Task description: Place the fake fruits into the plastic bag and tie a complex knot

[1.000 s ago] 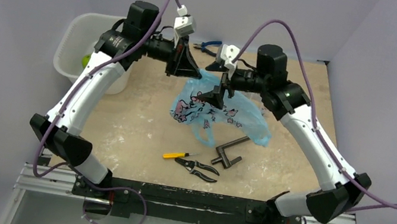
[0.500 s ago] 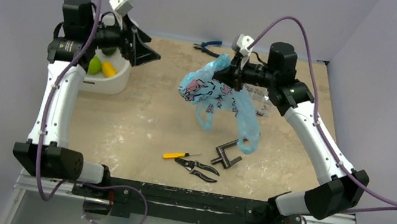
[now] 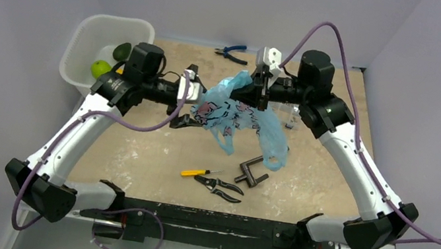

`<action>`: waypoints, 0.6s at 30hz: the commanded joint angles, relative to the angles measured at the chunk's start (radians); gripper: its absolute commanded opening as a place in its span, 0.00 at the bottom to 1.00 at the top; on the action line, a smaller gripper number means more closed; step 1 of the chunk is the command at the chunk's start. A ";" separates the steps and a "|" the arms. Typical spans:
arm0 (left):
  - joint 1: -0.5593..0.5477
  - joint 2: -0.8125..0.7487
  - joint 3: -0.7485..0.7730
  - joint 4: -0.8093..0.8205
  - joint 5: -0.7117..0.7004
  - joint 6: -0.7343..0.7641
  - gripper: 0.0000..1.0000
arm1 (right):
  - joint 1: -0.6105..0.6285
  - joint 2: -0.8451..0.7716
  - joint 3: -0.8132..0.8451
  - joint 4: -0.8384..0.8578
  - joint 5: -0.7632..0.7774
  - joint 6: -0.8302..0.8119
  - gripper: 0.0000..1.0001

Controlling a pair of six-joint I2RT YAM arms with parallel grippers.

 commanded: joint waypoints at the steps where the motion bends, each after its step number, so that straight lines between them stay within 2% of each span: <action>1: -0.079 -0.020 -0.041 0.118 -0.097 0.065 1.00 | 0.031 -0.017 0.046 -0.004 -0.032 -0.005 0.00; 2: -0.080 -0.024 -0.041 0.087 -0.087 0.077 0.88 | 0.026 -0.019 0.051 -0.001 -0.017 -0.001 0.00; 3: -0.079 -0.030 -0.037 0.045 -0.081 0.087 0.60 | 0.010 -0.018 0.060 -0.003 -0.001 -0.005 0.00; 4: -0.078 -0.034 -0.032 -0.026 -0.080 0.112 0.27 | -0.014 -0.016 0.072 0.000 0.008 -0.003 0.00; 5: -0.071 -0.044 -0.032 -0.088 -0.084 0.128 0.02 | -0.048 -0.010 0.080 0.011 0.011 0.012 0.00; 8: -0.002 -0.102 -0.073 -0.195 -0.002 0.081 0.00 | -0.180 0.033 0.112 0.032 0.005 0.060 0.00; 11: 0.049 -0.135 -0.104 -0.123 0.072 -0.146 0.00 | -0.257 0.105 0.145 0.075 0.013 0.118 0.00; 12: 0.055 -0.129 -0.103 -0.038 0.079 -0.255 0.00 | -0.260 0.137 0.156 0.092 0.051 0.137 0.07; 15: 0.068 -0.055 -0.084 0.199 -0.004 -0.743 0.00 | -0.258 0.208 0.226 0.167 0.190 0.272 0.64; 16: 0.081 -0.021 -0.068 0.251 -0.040 -0.881 0.00 | -0.258 0.228 0.273 0.149 0.223 0.305 0.80; 17: 0.092 0.031 -0.051 0.293 -0.086 -1.004 0.00 | -0.260 0.241 0.325 0.090 0.259 0.314 0.93; 18: 0.104 0.072 -0.030 0.319 -0.119 -1.105 0.00 | -0.260 0.245 0.370 0.039 0.297 0.303 0.98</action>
